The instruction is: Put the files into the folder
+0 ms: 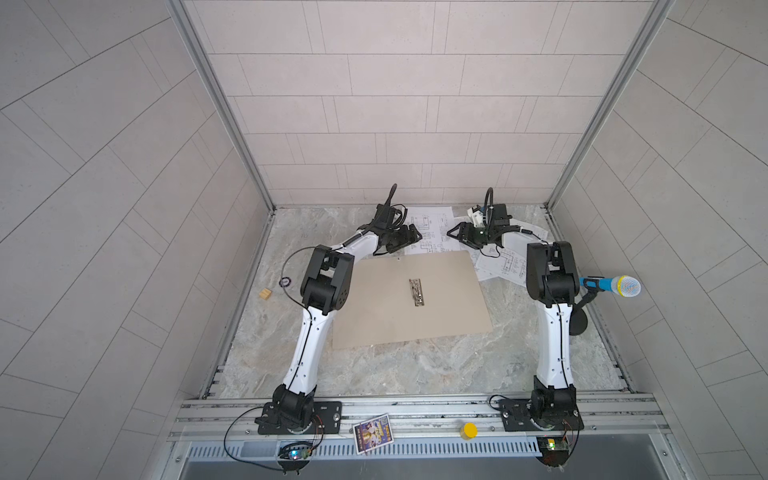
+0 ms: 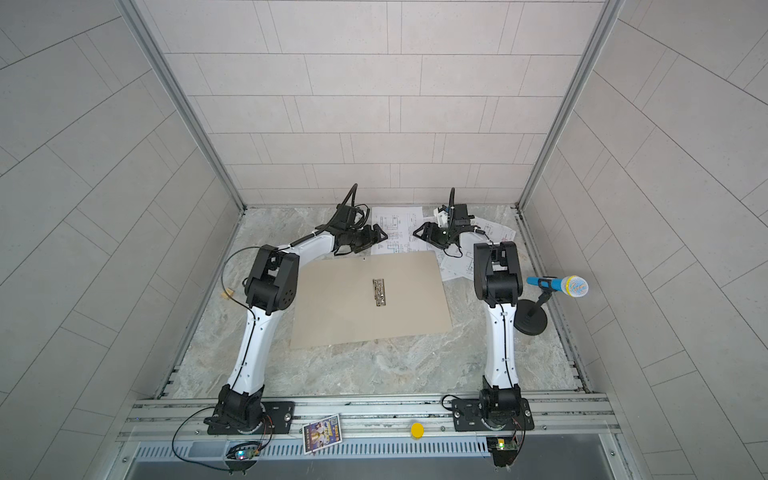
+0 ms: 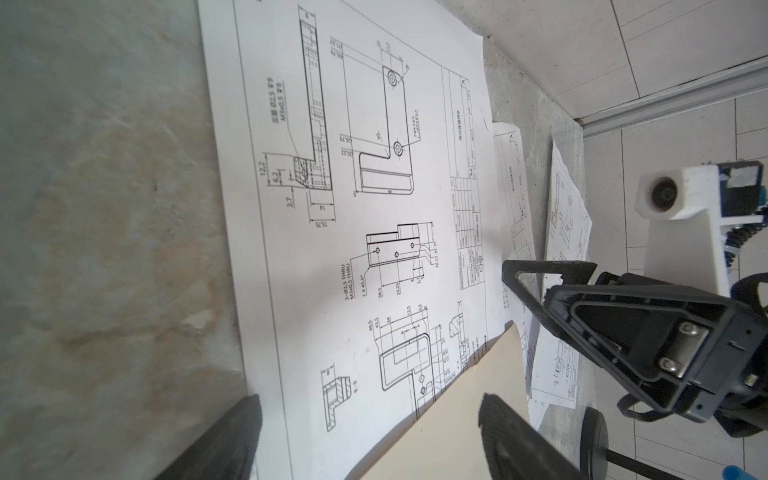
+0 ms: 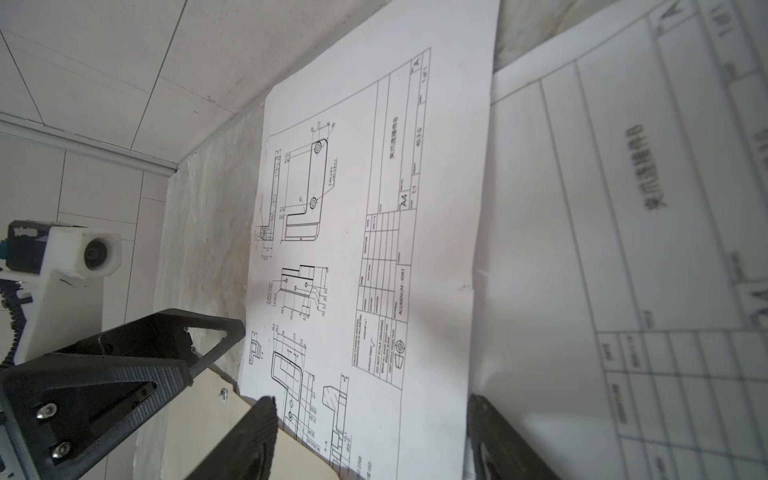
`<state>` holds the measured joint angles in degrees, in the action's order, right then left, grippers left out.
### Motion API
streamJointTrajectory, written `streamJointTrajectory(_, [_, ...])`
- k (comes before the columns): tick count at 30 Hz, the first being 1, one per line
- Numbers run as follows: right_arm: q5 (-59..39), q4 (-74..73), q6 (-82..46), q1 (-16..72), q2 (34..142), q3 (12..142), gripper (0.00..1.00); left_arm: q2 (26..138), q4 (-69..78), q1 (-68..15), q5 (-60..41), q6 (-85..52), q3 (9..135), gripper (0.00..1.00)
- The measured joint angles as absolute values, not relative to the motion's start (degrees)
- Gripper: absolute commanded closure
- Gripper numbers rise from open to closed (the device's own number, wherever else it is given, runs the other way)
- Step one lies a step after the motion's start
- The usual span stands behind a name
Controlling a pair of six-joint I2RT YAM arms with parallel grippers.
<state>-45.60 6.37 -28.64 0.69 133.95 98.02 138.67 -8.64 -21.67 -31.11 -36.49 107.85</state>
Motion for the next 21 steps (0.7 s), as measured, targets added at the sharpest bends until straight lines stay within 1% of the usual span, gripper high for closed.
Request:
streamJointTrajectory(7, [-47.8,5.7,-31.1,0.7,134.2,97.9,0.33,138.7,-8.4,-21.7,-31.3,-36.5,107.7,0.12])
streamJointTrajectory(12, [-50.1,1.2,-34.6,0.7,134.2,96.1,0.35,138.7,-8.4,-21.7,-31.3,-36.5,107.7,0.12])
streamJointTrajectory(18, [-51.7,-3.5,-38.0,0.6,134.2,93.8,0.35,138.7,-8.4,-21.6,-31.3,-36.4,107.7,0.11])
streamJointTrajectory(21, [-51.9,-3.8,-38.0,0.6,134.2,93.7,0.32,138.7,-8.3,-21.6,-31.4,-36.4,107.6,0.12])
